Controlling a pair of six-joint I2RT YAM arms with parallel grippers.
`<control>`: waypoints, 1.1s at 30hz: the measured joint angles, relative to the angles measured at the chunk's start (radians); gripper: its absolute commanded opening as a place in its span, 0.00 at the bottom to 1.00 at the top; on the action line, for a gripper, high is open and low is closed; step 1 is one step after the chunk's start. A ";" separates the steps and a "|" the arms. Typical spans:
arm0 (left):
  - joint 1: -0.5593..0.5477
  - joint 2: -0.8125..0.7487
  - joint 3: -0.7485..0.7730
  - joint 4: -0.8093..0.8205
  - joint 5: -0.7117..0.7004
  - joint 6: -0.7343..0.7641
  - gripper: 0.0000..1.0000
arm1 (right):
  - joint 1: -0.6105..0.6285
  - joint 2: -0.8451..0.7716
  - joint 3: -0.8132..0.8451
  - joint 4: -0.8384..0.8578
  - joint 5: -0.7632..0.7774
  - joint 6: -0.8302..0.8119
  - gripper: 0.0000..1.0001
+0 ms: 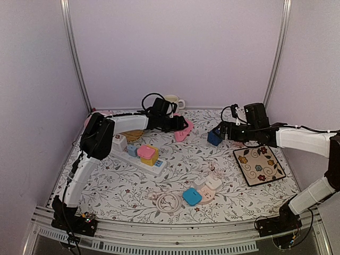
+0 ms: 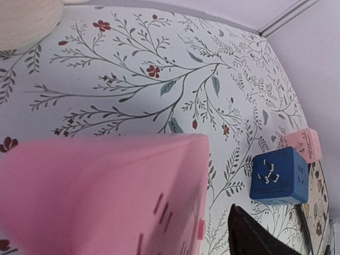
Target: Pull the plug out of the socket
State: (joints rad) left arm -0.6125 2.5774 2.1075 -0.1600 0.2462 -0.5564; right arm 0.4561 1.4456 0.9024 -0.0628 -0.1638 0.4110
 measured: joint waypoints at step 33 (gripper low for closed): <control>0.011 -0.505 -0.495 0.032 -0.198 0.116 0.96 | 0.290 -0.321 -0.225 -0.216 0.118 0.057 0.99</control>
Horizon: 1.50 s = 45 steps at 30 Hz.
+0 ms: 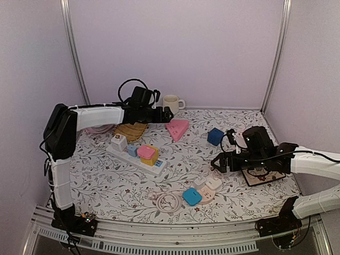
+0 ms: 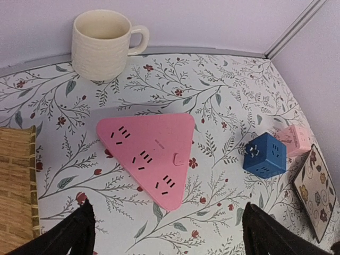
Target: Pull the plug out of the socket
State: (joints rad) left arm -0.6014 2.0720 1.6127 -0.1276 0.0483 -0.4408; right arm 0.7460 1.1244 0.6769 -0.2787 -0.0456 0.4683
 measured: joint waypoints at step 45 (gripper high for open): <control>-0.388 -0.323 -0.571 0.232 -0.053 -0.049 0.83 | -0.249 0.264 -0.072 0.265 -0.330 0.050 0.83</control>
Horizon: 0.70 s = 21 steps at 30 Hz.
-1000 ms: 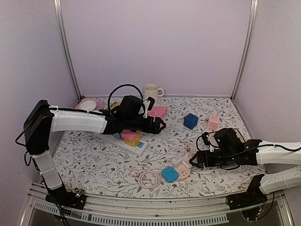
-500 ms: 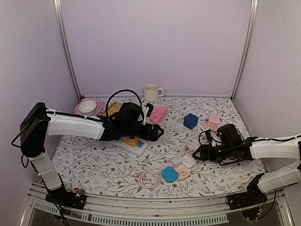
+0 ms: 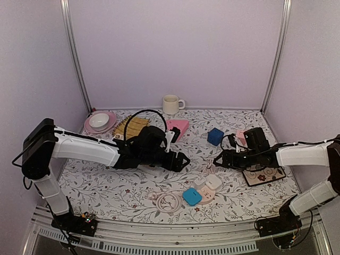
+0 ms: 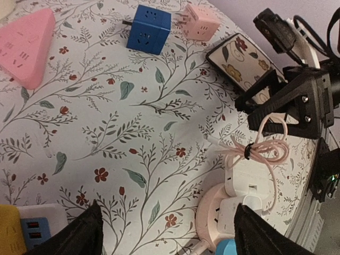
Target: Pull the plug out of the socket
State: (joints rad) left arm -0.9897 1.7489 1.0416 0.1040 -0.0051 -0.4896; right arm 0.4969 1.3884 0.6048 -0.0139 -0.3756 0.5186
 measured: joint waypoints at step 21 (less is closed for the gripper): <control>-0.160 0.015 -0.063 0.084 0.050 0.060 0.65 | 0.010 -0.211 -0.306 0.086 -0.202 0.122 0.70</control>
State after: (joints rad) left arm -1.1500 1.7638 0.9787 0.1875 0.0452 -0.4297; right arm 0.5068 1.1770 0.2993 0.0723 -0.5777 0.6411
